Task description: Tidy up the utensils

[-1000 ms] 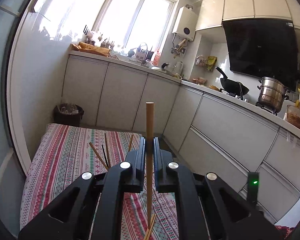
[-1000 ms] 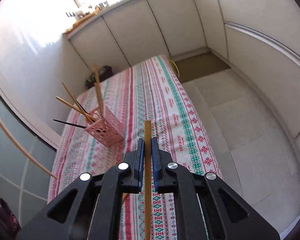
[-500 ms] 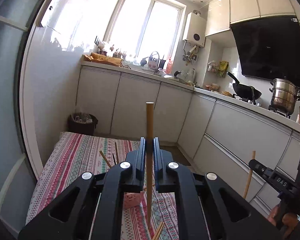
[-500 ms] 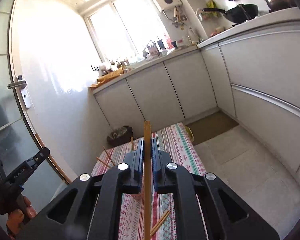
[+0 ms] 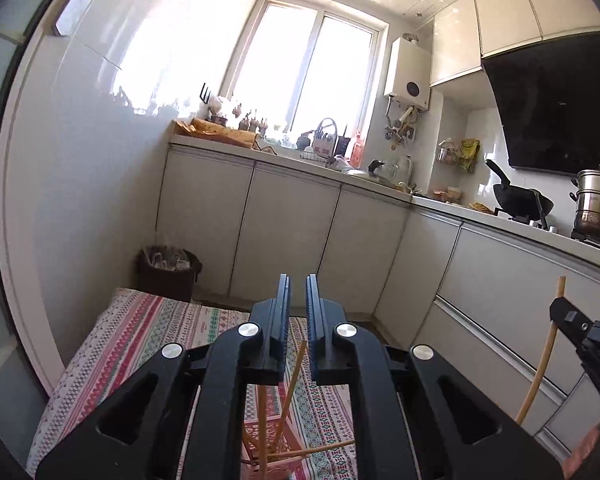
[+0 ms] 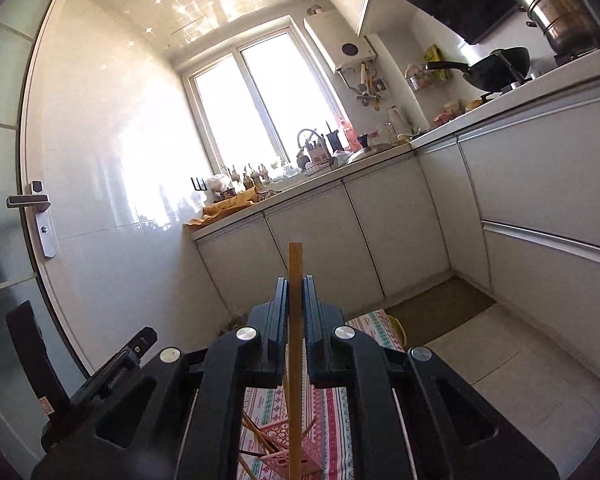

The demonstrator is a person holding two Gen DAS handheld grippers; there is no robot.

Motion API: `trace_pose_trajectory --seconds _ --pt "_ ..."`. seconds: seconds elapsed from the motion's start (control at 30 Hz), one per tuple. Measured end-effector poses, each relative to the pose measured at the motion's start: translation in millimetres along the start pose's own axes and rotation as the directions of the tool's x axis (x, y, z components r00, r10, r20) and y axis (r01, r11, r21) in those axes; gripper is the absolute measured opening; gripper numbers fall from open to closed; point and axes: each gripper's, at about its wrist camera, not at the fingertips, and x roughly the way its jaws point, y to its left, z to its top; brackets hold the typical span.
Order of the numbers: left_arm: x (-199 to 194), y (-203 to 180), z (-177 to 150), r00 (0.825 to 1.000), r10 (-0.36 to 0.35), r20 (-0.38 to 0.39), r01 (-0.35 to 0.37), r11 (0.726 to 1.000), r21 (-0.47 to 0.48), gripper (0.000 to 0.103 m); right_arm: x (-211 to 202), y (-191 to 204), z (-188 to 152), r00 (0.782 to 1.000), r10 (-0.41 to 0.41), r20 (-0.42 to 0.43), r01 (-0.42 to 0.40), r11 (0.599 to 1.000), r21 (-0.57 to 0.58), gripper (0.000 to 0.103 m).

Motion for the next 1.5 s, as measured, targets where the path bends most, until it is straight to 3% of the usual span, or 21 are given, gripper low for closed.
trace_pose_trajectory --seconds 0.2,0.23,0.33,0.4,0.47,0.6,0.7,0.77,0.8,0.83,0.87,0.93,1.03,1.17,1.2,1.3,1.33,1.43,1.5 --pt "-44 7 19 0.996 -0.058 0.06 0.058 0.998 0.004 0.01 7 -17 -14 1.0 0.004 -0.022 -0.004 1.0 0.017 0.008" --pt "-49 8 20 0.996 -0.077 0.041 0.076 0.997 0.004 0.021 7 -24 -16 1.0 0.002 -0.024 -0.001 0.999 0.038 0.008" --pt "-60 3 10 0.994 -0.106 -0.033 0.107 0.993 0.038 0.035 9 -45 -23 0.999 -0.017 -0.051 0.022 0.993 0.113 0.008" --pt "-66 -5 -11 0.991 -0.085 -0.1 0.097 0.988 0.122 0.045 11 -61 -30 0.996 -0.027 -0.082 0.041 0.986 0.165 0.008" --pt "-63 -5 -37 0.979 -0.062 -0.195 0.091 0.986 0.141 0.05 15 -75 -34 0.993 -0.037 -0.114 0.059 0.979 0.194 0.008" --pt "-42 1 -95 0.917 -0.013 -0.399 0.072 0.988 0.135 0.053 19 -93 -41 0.987 -0.038 -0.157 0.075 0.968 0.239 0.008" --pt "-17 15 -136 0.833 0.038 -0.553 0.014 0.996 0.089 0.059 18 -100 -44 0.984 -0.041 -0.171 0.083 0.966 0.246 0.008" --pt "1 32 -161 0.757 0.016 -0.653 -0.036 0.999 -0.017 0.06 17 -101 -46 0.984 -0.037 -0.176 0.079 0.967 0.241 0.008" --pt "9 43 -172 0.729 0.003 -0.684 -0.078 0.994 -0.078 0.06 18 -100 -47 0.983 -0.035 -0.181 0.078 0.969 0.236 0.008" --pt "18 52 -182 0.709 -0.02 -0.705 -0.111 0.984 -0.139 0.06 18 -100 -49 0.982 -0.03 -0.187 0.074 0.969 0.236 0.008" --pt "25 60 -187 0.701 -0.058 -0.711 -0.122 0.972 -0.199 0.06 19 -100 -51 0.98 -0.024 -0.196 0.071 0.969 0.238 0.008" --pt "40 70 -194 0.703 -0.077 -0.707 -0.156 0.953 -0.259 0.06 22 -101 -52 0.977 -0.02 -0.212 0.071 0.969 0.235 0.008" --pt "59 66 -197 0.733 -0.073 -0.676 -0.141 0.957 -0.255 0.06 24 -104 -55 0.975 -0.021 -0.223 0.074 0.969 0.235 0.008" --pt "81 63 -205 0.734 -0.137 -0.665 -0.145 0.925 -0.35 0.055 26 -108 -56 0.971 -0.028 -0.238 0.085 0.969 0.233 0.008" --pt "87 60 -206 0.739 -0.138 -0.66 -0.142 0.925 -0.353 0.046 26 -109 -57 0.97 -0.03 -0.24 0.088 0.969 0.233 0.008" --pt "101 51 -205 0.742 -0.148 -0.653 -0.102 0.939 -0.329 0.007 27 -109 -57 0.969 -0.03 -0.245 0.089 0.968 0.233 0.008" --pt "99 47 -203 0.749 -0.133 -0.649 -0.091 0.95 -0.3 0.006 26 -109 -57 0.969 -0.028 -0.244 0.086 0.969 0.232 0.008" --pt "75 29 -185 0.797 -0.07 -0.6 -0.037 0.985 -0.166 0.006 23 -106 -56 0.972 -0.019 -0.233 0.075 0.97 0.233 0.008" --pt "54 18 -169 0.826 -0.066 -0.56 0.003 0.994 -0.112 0.006 22 -105 -56 0.972 -0.009 -0.233 0.067 0.968 0.241 0.008"
